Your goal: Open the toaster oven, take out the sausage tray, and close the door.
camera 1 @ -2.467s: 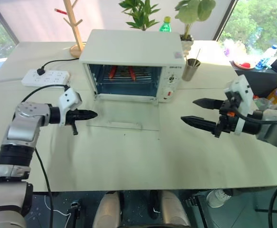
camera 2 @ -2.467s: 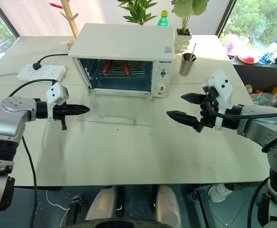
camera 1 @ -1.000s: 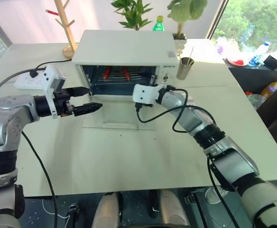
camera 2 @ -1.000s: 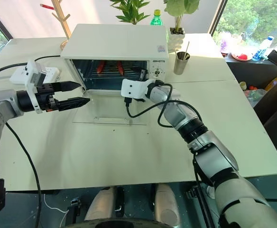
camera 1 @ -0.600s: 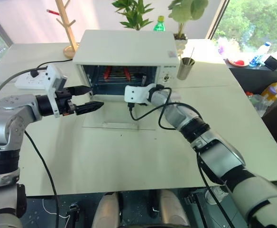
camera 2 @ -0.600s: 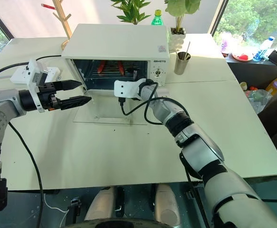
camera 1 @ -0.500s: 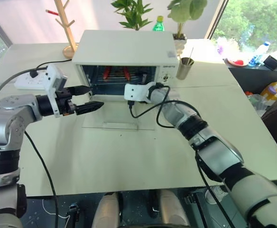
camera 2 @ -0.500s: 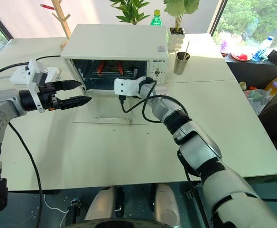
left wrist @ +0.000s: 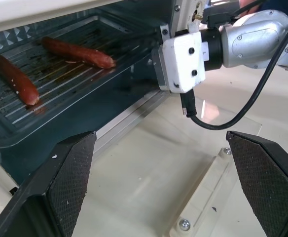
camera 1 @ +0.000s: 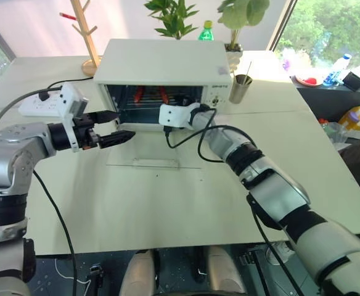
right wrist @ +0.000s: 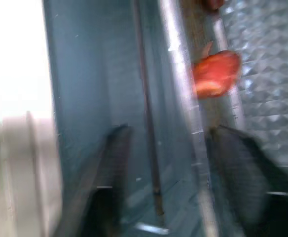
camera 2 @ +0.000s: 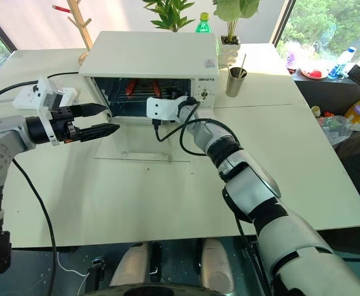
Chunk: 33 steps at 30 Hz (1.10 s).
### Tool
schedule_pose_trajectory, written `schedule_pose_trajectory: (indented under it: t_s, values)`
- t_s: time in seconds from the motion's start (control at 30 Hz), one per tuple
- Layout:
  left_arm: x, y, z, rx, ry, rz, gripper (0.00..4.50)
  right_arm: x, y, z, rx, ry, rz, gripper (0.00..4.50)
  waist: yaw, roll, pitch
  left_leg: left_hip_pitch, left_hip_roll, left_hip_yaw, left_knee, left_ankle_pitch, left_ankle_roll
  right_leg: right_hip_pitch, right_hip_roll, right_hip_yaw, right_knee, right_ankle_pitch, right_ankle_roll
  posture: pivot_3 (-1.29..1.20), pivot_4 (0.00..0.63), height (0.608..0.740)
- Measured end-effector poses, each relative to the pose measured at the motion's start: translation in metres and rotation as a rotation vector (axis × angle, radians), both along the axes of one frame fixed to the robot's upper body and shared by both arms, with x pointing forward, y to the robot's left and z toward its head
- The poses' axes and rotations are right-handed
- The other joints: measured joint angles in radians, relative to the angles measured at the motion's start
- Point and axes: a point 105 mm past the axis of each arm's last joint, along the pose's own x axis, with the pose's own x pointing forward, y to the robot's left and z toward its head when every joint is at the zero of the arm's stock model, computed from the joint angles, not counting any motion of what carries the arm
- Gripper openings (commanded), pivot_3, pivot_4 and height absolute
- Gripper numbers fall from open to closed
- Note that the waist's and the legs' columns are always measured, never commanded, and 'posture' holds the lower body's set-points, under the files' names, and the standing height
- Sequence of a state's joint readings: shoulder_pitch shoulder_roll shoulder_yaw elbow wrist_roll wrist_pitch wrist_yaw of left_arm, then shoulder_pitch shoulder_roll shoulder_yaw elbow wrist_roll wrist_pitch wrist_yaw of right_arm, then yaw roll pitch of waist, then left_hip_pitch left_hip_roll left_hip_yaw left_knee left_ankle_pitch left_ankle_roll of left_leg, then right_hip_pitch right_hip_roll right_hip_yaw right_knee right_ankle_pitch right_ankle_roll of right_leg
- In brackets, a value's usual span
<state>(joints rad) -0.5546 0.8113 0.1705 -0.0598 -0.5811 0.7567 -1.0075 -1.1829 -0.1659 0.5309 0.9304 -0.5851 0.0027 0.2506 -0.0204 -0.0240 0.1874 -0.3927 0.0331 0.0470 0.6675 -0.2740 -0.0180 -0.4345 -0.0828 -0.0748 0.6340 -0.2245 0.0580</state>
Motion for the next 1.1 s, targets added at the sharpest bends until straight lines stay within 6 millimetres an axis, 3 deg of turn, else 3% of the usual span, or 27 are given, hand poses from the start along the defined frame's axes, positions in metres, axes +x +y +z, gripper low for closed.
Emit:
schedule_pose_trajectory:
  t_s: [0.23,0.27,0.37,0.7,0.83,1.1]
  values:
    - [0.010,-0.008,-0.002,-0.014,0.070,-0.091,4.50,0.000,0.002,-0.001,0.006,0.004,0.003,1.57,0.000,0.000,0.000,0.000,0.000,0.000,0.000,0.000,0.000,0.000,0.000,0.000,0.000,0.000,0.000,0.00,0.150,0.717]
    - [0.012,-0.009,-0.001,-0.016,0.070,-0.097,4.50,0.000,0.002,-0.001,0.007,0.003,0.005,1.01,0.000,0.000,0.000,0.000,0.000,0.000,0.000,0.000,0.000,0.000,0.000,0.000,0.000,0.000,0.000,0.00,0.150,0.717]
    - [0.015,-0.010,0.003,-0.010,0.064,-0.116,4.50,0.000,0.005,0.006,-0.015,-0.038,0.015,0.08,-0.001,0.000,0.000,0.000,0.000,0.000,0.000,0.000,0.000,0.000,0.000,0.000,0.000,0.000,0.000,0.00,0.150,0.717]
    - [0.034,0.008,0.007,0.028,0.083,-0.126,4.50,-0.006,0.001,0.005,-0.028,-0.049,0.020,0.08,0.004,-0.002,-0.001,-0.001,-0.001,0.000,0.000,0.000,0.000,0.000,0.001,0.000,0.000,0.000,0.000,0.00,0.150,0.717]
    - [0.046,0.021,0.014,0.039,0.071,-0.090,4.50,-0.015,-0.001,0.002,-0.024,-0.065,0.039,0.08,0.004,-0.002,-0.001,-0.003,-0.001,0.000,0.000,-0.001,0.002,-0.001,0.001,-0.001,-0.001,0.000,0.000,0.00,0.150,0.717]
    - [0.058,0.021,0.012,0.038,0.074,-0.111,4.50,-0.041,-0.007,-0.004,-0.003,-0.072,0.079,0.08,0.009,-0.004,-0.002,-0.005,-0.001,-0.001,0.002,0.000,0.000,-0.001,0.000,-0.001,-0.001,0.000,0.001,0.00,0.150,0.717]
